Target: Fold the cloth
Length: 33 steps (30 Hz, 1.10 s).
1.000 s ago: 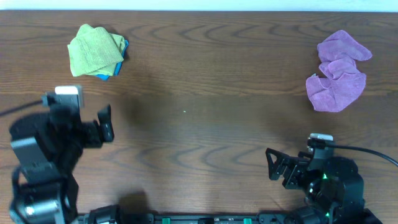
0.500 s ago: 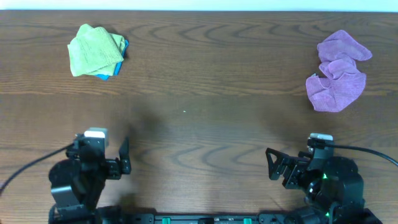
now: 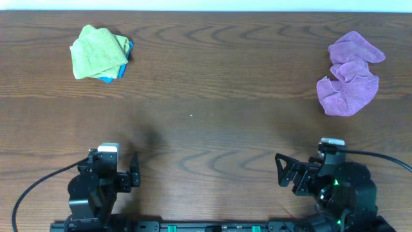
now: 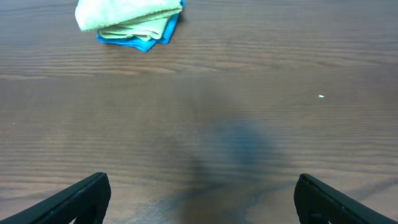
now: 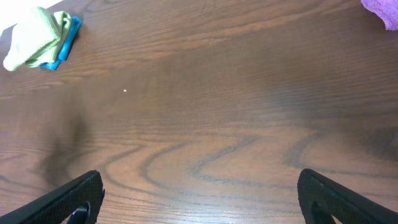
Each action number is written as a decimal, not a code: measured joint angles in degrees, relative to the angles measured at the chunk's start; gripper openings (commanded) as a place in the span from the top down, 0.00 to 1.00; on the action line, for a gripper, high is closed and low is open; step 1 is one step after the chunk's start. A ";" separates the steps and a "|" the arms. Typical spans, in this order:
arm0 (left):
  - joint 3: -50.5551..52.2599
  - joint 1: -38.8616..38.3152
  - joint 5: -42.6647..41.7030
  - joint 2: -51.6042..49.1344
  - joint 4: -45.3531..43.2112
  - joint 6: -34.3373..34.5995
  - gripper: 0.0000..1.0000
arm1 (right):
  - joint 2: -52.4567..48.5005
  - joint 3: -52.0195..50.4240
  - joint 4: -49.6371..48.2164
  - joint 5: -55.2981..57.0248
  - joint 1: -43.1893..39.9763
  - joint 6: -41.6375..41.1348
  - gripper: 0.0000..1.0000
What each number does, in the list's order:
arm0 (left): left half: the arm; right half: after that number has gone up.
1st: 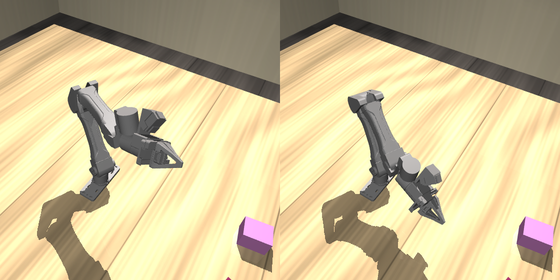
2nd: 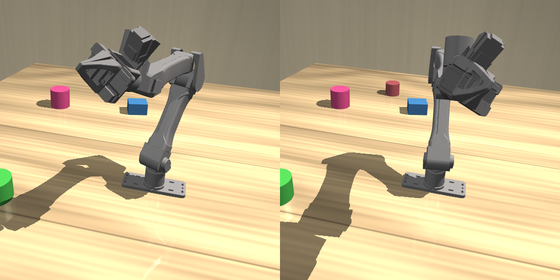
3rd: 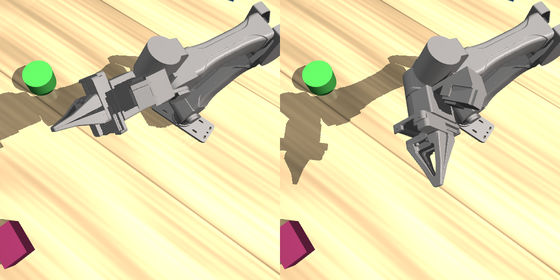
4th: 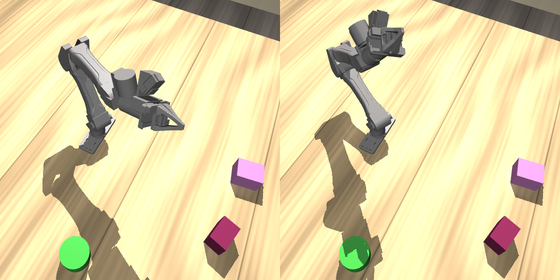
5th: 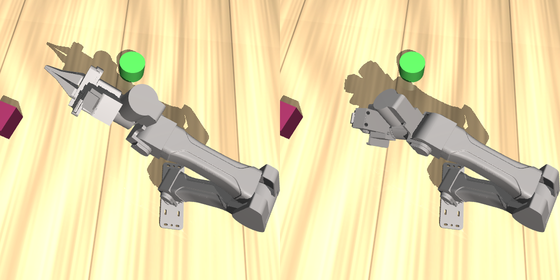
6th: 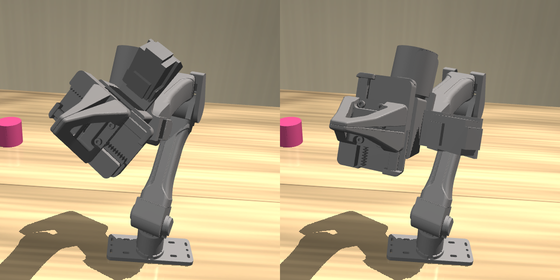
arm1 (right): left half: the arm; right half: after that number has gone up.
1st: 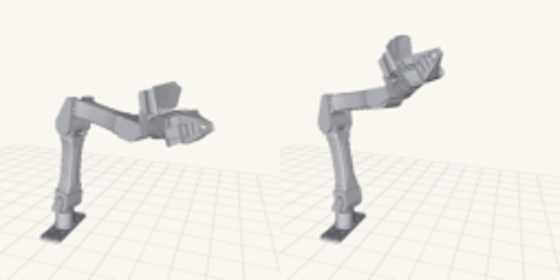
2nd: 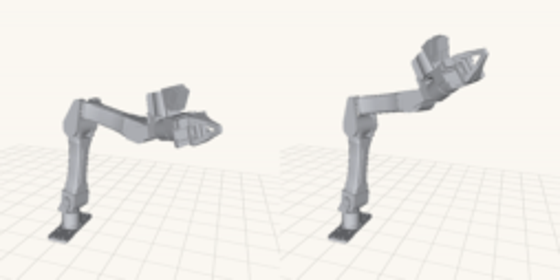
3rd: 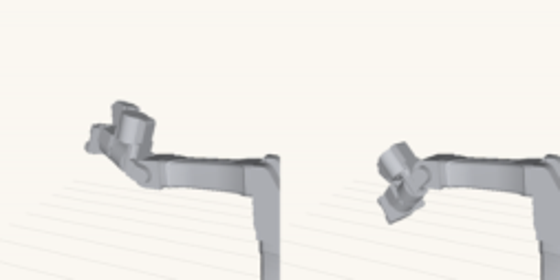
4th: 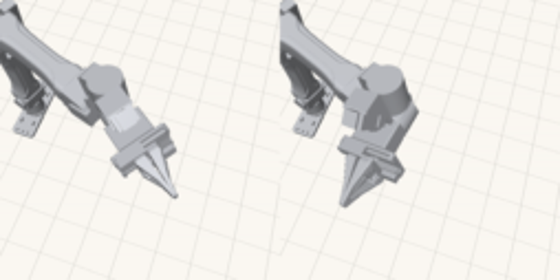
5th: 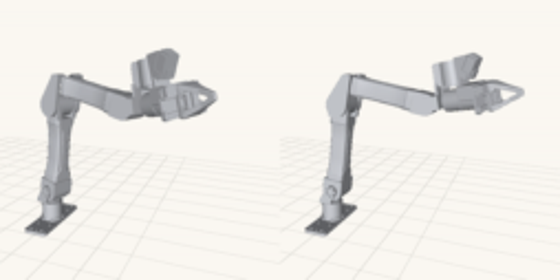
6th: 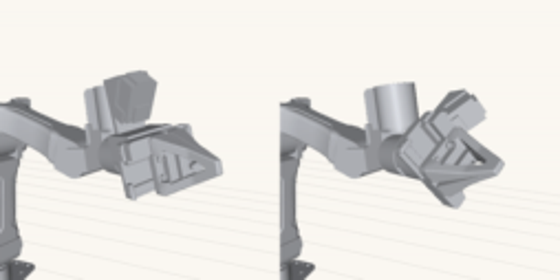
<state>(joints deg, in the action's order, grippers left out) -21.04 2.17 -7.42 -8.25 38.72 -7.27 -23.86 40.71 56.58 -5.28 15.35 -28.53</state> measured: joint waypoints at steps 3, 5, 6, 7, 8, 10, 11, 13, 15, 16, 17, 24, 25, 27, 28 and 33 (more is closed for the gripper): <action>1.14 -0.04 1.51 1.62 0.07 1.49 0.05 | 0.00 0.00 -0.04 0.00 0.00 0.00 0.01; 2.62 -0.04 2.43 2.93 0.07 3.04 0.05 | -0.02 0.00 -0.02 0.00 0.00 0.00 0.01; 3.17 -0.04 2.75 3.32 0.17 3.52 0.05 | -0.02 0.00 -0.02 0.00 0.00 0.00 0.01; 3.63 -0.04 3.04 3.65 0.17 3.98 0.05 | 0.00 0.00 -0.02 0.00 0.00 0.00 0.01; 4.11 -0.04 3.34 4.02 0.22 4.46 0.05 | 0.00 0.00 -0.02 0.00 0.00 0.00 0.01; 4.74 -0.04 4.02 4.46 0.22 5.44 0.05 | -0.02 0.00 -0.02 0.00 0.00 0.00 0.01; 4.96 -0.04 4.50 4.57 0.24 6.03 0.05 | 0.00 0.00 -0.02 0.00 0.00 0.00 0.01; 5.51 -0.04 5.51 4.68 0.24 7.56 0.05 | 0.00 0.00 -0.02 0.00 0.00 0.00 0.01; 6.19 -0.04 6.36 4.70 0.26 8.57 0.05 | 0.00 0.00 -0.02 0.00 0.00 0.00 0.01; 6.54 -0.04 6.60 4.76 0.31 8.87 0.05 | -0.02 0.00 -0.02 0.00 0.00 0.00 0.01; 6.71 -0.04 6.75 4.79 0.46 9.05 0.05 | 0.00 0.00 -0.02 0.00 0.00 0.00 0.01; 6.78 -0.04 9.20 4.85 0.48 9.94 0.05 | 0.00 0.00 -0.02 0.00 0.00 0.00 0.01; 6.78 -0.04 9.60 4.85 0.50 10.08 0.05 | -0.02 0.00 -0.02 0.00 0.00 0.00 0.01; 6.78 -0.04 9.97 4.85 1.14 10.08 0.05 | 0.00 0.00 -0.02 0.00 0.00 0.00 0.01; 6.78 -0.04 10.05 4.85 1.62 10.10 0.05 | 0.00 0.00 -0.02 0.00 0.00 0.00 0.01; 6.78 -0.04 10.69 4.90 4.98 10.10 0.05 | 0.00 0.00 -0.02 0.00 0.00 0.00 0.01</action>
<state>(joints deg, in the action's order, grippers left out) -14.26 2.13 3.27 -3.36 43.70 2.83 -23.86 40.71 56.55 -5.28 15.35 -28.53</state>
